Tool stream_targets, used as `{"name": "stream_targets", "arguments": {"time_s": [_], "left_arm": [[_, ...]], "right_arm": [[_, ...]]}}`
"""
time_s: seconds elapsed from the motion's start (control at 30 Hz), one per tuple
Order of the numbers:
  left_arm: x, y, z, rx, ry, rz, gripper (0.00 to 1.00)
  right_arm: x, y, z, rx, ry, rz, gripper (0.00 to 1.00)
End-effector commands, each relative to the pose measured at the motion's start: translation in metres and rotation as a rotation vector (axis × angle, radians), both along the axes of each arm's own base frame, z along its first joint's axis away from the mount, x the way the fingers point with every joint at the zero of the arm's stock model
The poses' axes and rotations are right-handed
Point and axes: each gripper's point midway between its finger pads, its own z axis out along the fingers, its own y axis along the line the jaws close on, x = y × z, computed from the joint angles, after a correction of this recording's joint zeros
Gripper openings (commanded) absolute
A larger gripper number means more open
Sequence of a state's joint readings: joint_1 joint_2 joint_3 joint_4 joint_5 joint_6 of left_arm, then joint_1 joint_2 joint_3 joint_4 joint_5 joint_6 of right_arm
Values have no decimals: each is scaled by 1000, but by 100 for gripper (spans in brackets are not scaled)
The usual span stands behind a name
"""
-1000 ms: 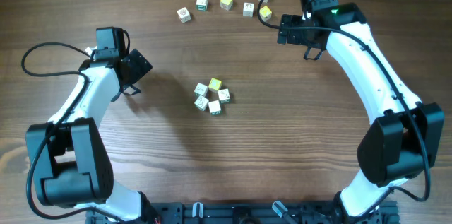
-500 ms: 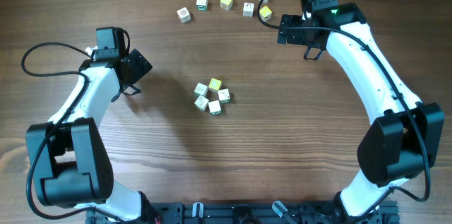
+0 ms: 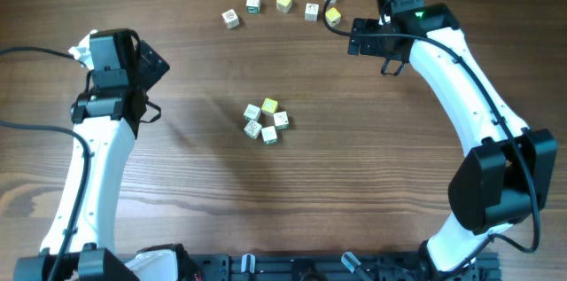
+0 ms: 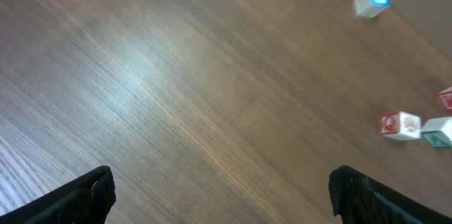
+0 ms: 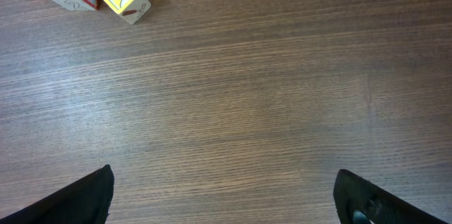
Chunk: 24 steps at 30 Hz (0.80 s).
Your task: Form a circle
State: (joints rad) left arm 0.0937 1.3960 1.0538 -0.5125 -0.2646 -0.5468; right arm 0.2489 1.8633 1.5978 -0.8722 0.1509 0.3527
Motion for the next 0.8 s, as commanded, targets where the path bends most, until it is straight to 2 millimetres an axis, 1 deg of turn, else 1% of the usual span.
{"name": "stream_targets", "arguments": {"time_s": [0.0,0.13,0.2,0.27,0.37,0.43,0.5,0.6,0.63,0.73,0.77], "left_arm": [[22,-9,45,15,-180,-76,100],[50,-45,84,-1,-363,-250,100],[52,-58,84,-11,-367,-284,100],[50,-64,76,-16,-350,-298,100],[43,-66,56,-25,-313,-303,100],[39,-67,45,-28,-320,-308,100],[37,-70,38,-30,-364,-320,100],[35,-82,31,-56,-462,-381,100],[32,-83,28,-58,-471,-387,100],[18,-84,4,-72,-457,-382,100],[10,-84,-7,-74,-448,-381,100]], "right_arm": [[1,-1,-9,-23,15,7,100],[1,-1,-9,-23,15,7,100],[1,-1,-9,-23,15,6,100],[1,-1,-9,-23,15,7,100],[1,-1,-9,-23,15,6,100],[1,-1,-9,-23,15,7,100],[1,-1,-9,-23,15,7,100],[1,-1,-9,-23,15,7,100],[1,-1,-9,-23,15,7,100],[1,-1,-9,-23,15,7,100],[1,-1,-9,-23,15,7,100]]}}
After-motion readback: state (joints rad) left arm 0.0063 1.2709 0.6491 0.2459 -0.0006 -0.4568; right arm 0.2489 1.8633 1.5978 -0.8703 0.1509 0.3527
